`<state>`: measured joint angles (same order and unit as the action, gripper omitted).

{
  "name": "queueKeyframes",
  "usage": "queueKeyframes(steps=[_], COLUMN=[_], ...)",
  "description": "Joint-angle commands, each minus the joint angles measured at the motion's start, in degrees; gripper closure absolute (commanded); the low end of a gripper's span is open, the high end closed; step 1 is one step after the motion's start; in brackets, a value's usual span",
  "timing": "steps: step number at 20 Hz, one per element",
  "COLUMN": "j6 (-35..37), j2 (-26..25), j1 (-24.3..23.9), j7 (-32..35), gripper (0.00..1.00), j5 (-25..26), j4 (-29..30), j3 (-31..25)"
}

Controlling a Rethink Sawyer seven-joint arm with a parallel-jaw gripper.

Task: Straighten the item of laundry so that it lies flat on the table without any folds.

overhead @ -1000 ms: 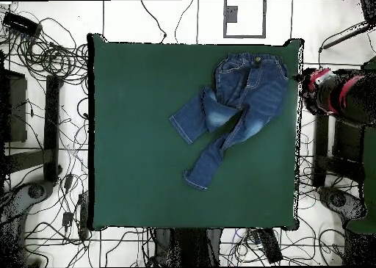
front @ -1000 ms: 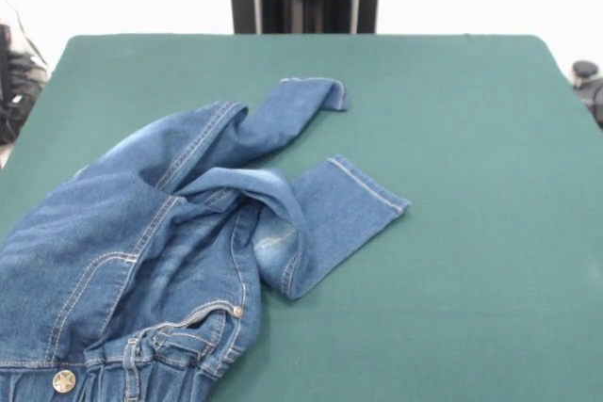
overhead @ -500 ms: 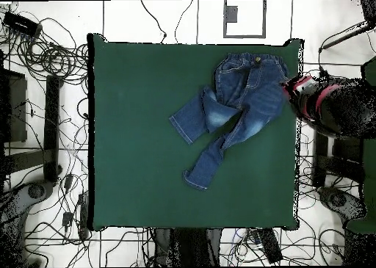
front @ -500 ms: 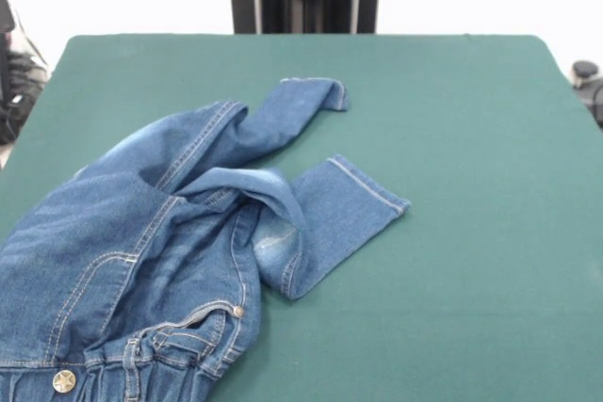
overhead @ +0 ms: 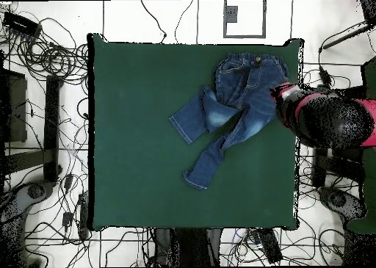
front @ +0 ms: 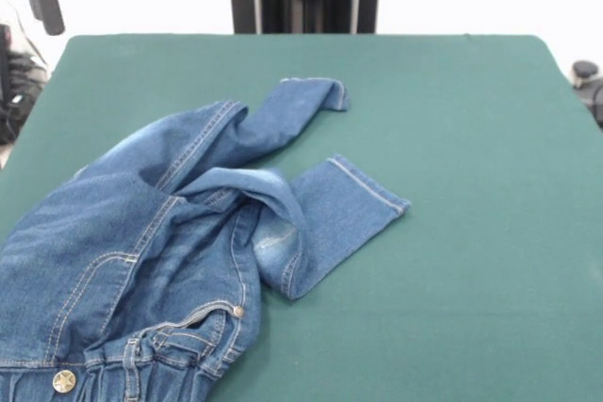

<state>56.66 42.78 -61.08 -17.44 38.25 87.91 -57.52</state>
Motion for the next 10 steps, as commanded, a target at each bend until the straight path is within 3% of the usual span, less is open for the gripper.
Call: queueKeyframes(steps=[1, 10], j6=[-5.55, -12.98], j2=[1.70, 4.63], j1=[5.20, 10.87], j7=[26.16, 39.21], gripper=[0.00, 0.00], j5=[-1.94, -5.22], j4=[12.11, 17.56], j3=[8.31, 15.18])
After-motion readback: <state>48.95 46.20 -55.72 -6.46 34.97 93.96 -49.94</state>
